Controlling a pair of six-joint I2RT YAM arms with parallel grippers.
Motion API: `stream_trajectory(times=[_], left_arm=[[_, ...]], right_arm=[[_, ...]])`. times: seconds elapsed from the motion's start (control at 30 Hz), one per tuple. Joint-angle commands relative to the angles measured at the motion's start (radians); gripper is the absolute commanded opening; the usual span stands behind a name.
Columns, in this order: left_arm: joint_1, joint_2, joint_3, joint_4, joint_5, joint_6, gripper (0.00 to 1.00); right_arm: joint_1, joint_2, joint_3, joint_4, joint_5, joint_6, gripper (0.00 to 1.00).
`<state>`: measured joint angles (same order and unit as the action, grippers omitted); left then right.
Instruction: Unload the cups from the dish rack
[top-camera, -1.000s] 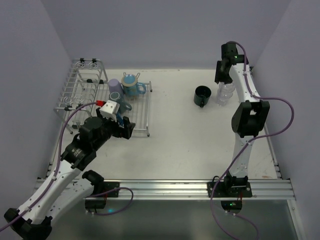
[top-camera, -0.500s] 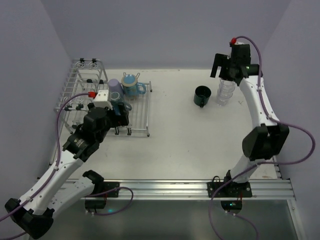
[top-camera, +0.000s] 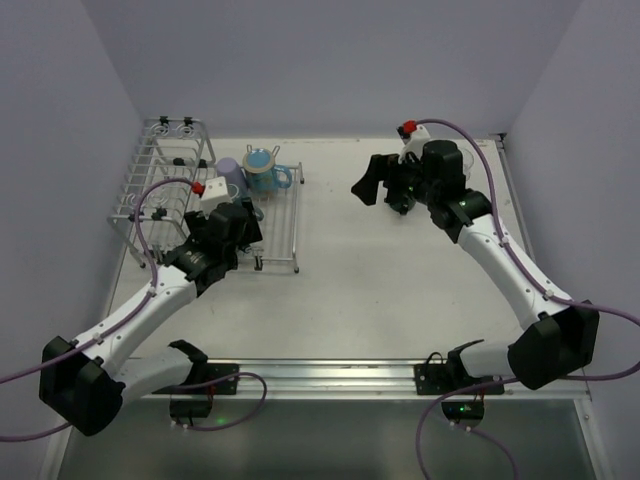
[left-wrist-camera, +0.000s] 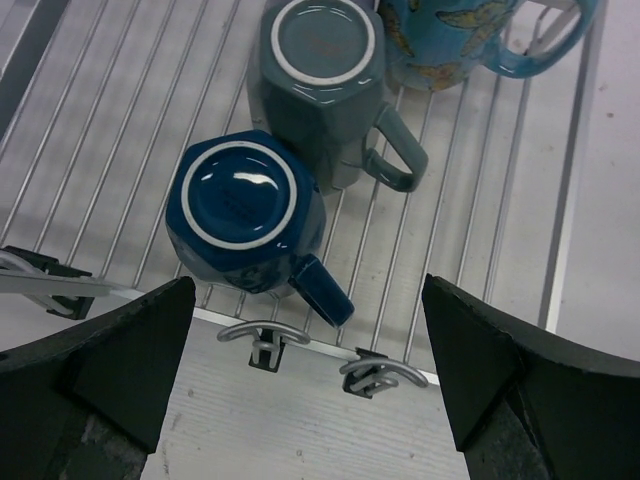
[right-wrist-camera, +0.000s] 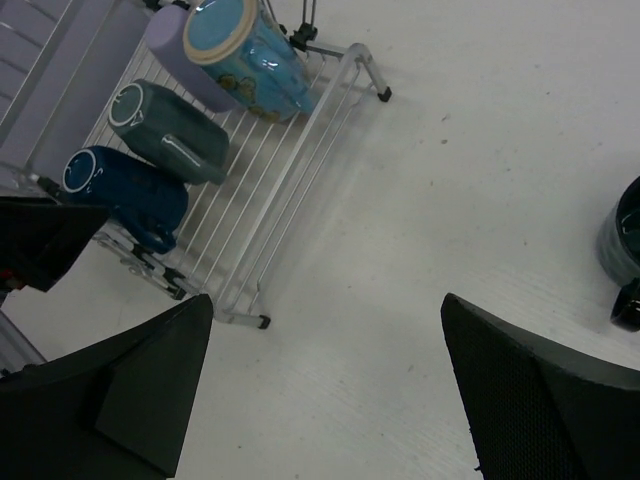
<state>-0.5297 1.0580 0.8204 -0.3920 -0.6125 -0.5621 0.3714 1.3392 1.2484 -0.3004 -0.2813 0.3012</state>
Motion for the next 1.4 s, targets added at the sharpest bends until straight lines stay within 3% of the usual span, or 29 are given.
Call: stream_trajectory(times=[0.0, 0.37, 0.83, 0.93, 0.97, 1.0, 1.03, 1.2, 1.37], left_arm=[[0.014, 0.036, -0.009, 0.081, -0.182, -0.090, 1.00], [0.143, 0.183, -0.027, 0.196, -0.122, -0.065, 1.00], [0.181, 0.295, -0.009, 0.292, -0.046, -0.002, 0.96], [0.181, 0.297, -0.015, 0.300, -0.043, 0.002, 0.85], [0.181, 0.292, -0.017, 0.298, -0.041, 0.005, 0.77], [0.181, 0.257, -0.023, 0.298, -0.035, 0.014, 0.61], [0.181, 0.243, -0.023, 0.298, -0.035, 0.014, 0.60], [0.180, 0.145, -0.014, 0.265, 0.042, 0.060, 0.40], [0.180, -0.005, -0.018, 0.225, 0.103, 0.073, 0.28]], right_arm=[[0.014, -0.020, -0.003, 0.107, -0.081, 0.026, 0.99], [0.035, -0.015, -0.012, 0.135, -0.121, 0.038, 0.98], [0.066, -0.014, -0.006, 0.124, -0.110, 0.027, 0.98], [0.067, -0.023, -0.007, 0.126, -0.116, 0.030, 0.98], [0.069, -0.026, -0.009, 0.127, -0.122, 0.035, 0.98], [0.080, -0.029, -0.010, 0.132, -0.125, 0.039, 0.98], [0.080, -0.029, -0.010, 0.132, -0.125, 0.039, 0.98], [0.112, -0.035, -0.020, 0.164, -0.127, 0.076, 0.98], [0.127, -0.055, -0.124, 0.363, -0.179, 0.250, 0.97]])
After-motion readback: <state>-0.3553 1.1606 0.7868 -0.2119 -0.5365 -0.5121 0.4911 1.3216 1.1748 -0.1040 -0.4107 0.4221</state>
